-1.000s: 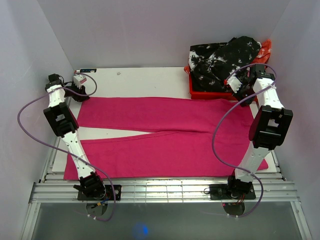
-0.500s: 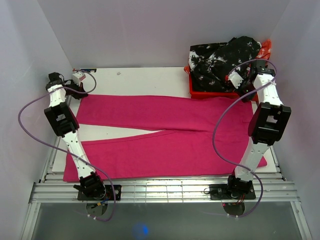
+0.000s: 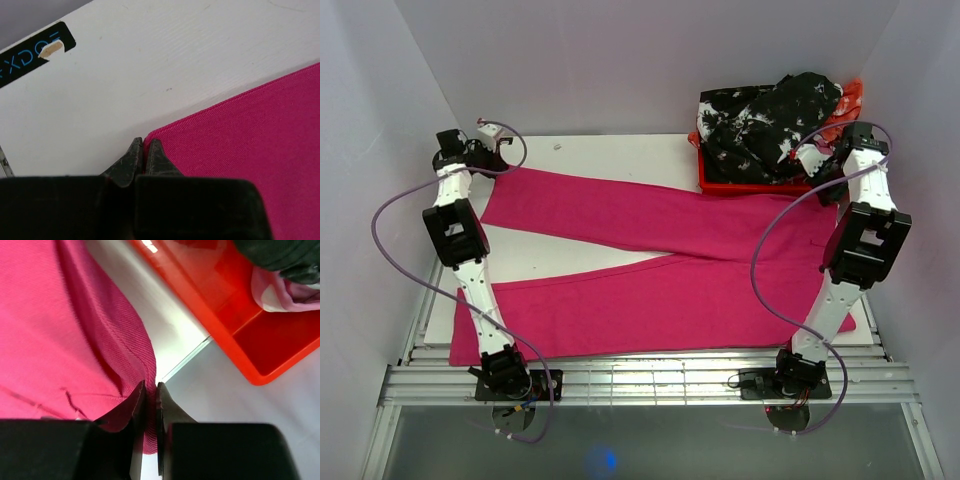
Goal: Fold and stack the trousers
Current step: Fold the trousers
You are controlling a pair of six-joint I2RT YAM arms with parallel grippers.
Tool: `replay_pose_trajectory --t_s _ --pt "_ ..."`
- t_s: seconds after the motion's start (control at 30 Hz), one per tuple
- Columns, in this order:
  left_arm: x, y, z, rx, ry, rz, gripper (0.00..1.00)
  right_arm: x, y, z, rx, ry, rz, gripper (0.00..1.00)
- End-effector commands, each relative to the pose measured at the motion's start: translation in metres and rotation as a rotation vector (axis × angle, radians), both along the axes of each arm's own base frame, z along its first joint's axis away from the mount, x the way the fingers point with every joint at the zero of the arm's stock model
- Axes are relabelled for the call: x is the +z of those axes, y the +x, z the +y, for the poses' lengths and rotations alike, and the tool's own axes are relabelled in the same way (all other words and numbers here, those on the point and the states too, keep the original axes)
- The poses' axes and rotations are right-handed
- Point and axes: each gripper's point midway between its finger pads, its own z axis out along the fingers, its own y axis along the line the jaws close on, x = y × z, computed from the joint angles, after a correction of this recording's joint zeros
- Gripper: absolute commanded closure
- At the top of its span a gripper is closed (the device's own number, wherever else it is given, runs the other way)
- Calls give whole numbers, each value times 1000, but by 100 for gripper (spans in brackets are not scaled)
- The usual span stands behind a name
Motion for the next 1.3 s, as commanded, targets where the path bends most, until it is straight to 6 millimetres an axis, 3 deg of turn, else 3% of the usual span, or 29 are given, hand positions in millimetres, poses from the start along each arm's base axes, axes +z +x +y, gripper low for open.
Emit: replay_pose_trajectory --t_s 0.0,0.03,0.07,0.1,0.13,0.17,0.2,0.23,0.27,0.3,0.33,0.37,0.4,0.47,0.5,0.57,0.6,0.63,0.7,0.77,0.83,0.87,0.97,1.0,1.1,1.17,1.2,1.27 --pt "115 -19 27 36 -49 -160 100 51 -9 6 105 -26 -115 92" --pt "117 -32 40 51 -67 -145 100 45 -15 9 119 -13 -100 92" --pt "139 -44 43 37 -76 -168 100 45 -18 10 142 -17 -99 92" --pt "140 -56 45 37 -94 -141 100 50 -22 10 151 -18 -111 92" --pt "145 -72 65 54 -90 -142 100 50 -26 8 155 -4 -116 92" --pt "138 -88 65 33 -132 -119 100 47 -32 7 157 7 -110 92" --pt "151 -105 69 37 -139 -120 100 53 -35 7 168 7 -125 92" --pt "152 -122 88 57 -134 -125 100 54 -39 2 166 22 -136 92" --pt "152 -136 93 53 -134 -123 100 50 -46 2 170 32 -128 92" --pt "150 -159 85 38 -173 -87 100 57 -52 1 194 19 -144 92" --pt "147 -177 94 56 -180 -74 100 56 -58 -3 200 25 -148 92" --pt "145 -189 97 27 -138 -88 100 44 -72 0 213 39 -115 92" --pt "131 -211 87 18 -192 -24 100 49 -81 1 234 25 -126 92" --pt "132 -242 95 10 -139 -40 100 52 -100 -1 310 -24 -134 92" --pt "118 -266 82 6 -195 26 100 33 -117 3 335 -20 -88 92" --pt "113 -298 87 -24 -96 16 100 30 -133 1 395 -63 -86 92" --pt "107 -316 80 -26 -116 60 100 24 -141 1 407 -66 -73 92" --pt "90 -340 82 5 -130 120 100 10 -154 2 409 -57 -34 92" --pt "80 -368 78 -19 -87 164 100 5 -165 2 432 -66 -19 92" --pt "55 -405 76 -14 -43 269 100 -9 -179 3 433 -56 24 92" --pt "36 -424 80 -23 20 318 100 -24 -190 6 432 -42 71 92" --pt "17 -440 72 -27 14 391 100 -29 -193 8 425 -34 90 92" --pt "-10 -448 69 -8 50 458 100 -49 -202 14 375 1 201 92" --pt "-20 -448 80 12 114 482 100 -52 -204 14 335 14 222 92" --pt "-47 -451 78 35 156 588 100 -66 -207 9 285 18 307 92" --pt "-61 -442 71 58 144 640 100 -72 -206 5 229 25 344 92" --pt "-65 -434 76 79 168 636 100 -71 -202 2 216 21 343 92" --pt "-69 -412 63 108 141 650 100 -70 -199 0 186 19 343 92"
